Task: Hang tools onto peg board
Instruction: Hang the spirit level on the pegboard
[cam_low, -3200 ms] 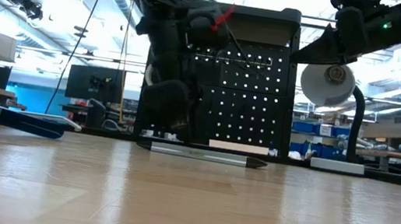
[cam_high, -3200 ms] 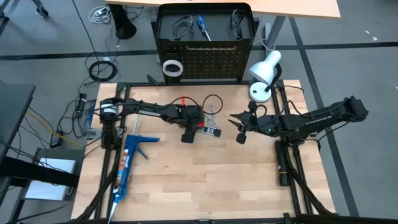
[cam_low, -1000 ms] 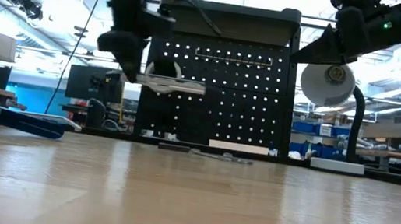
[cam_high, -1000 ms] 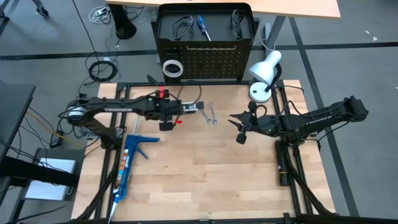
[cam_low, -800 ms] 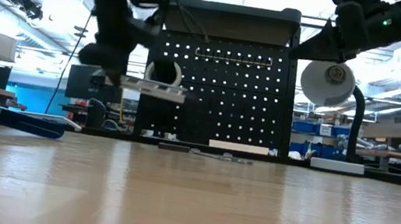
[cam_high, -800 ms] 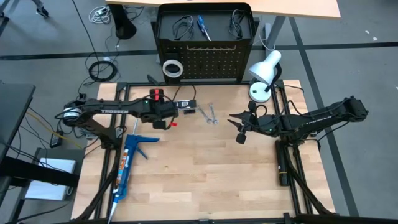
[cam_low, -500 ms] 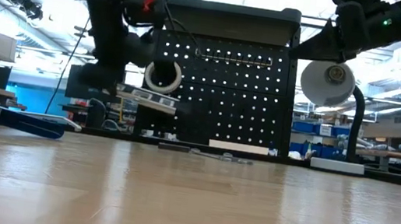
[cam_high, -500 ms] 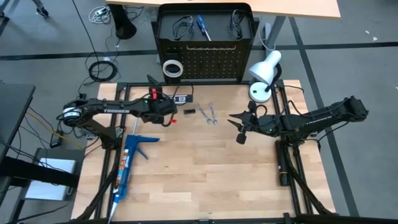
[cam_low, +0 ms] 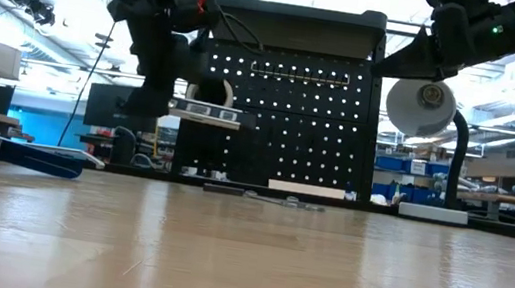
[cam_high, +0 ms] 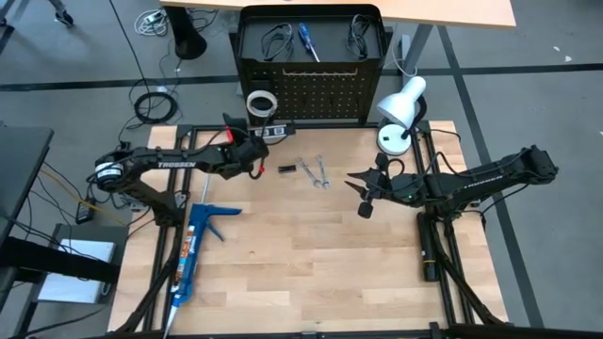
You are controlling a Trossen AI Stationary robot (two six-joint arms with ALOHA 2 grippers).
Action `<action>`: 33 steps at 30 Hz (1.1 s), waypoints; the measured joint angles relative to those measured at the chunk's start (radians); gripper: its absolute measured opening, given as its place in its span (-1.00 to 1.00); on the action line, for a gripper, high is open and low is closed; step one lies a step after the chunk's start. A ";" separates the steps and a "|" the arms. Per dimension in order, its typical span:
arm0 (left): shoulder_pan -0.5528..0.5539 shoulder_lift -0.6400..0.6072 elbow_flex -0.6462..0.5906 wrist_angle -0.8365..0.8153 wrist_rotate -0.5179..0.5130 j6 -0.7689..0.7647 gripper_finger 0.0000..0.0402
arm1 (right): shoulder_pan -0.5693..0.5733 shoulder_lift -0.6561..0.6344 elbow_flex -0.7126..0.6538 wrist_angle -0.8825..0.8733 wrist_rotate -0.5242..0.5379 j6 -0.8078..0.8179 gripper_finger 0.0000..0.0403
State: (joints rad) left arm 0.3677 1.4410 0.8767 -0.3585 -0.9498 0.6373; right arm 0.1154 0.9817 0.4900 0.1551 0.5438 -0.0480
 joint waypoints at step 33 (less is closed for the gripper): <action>0.213 0.001 0.000 0.137 0.193 0.211 -0.22 | 0.000 0.000 0.000 0.000 0.000 0.000 -0.45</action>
State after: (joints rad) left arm 0.5804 1.4418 0.8768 -0.2212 -0.7567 0.8479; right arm 0.1154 0.9817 0.4900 0.1555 0.5442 -0.0483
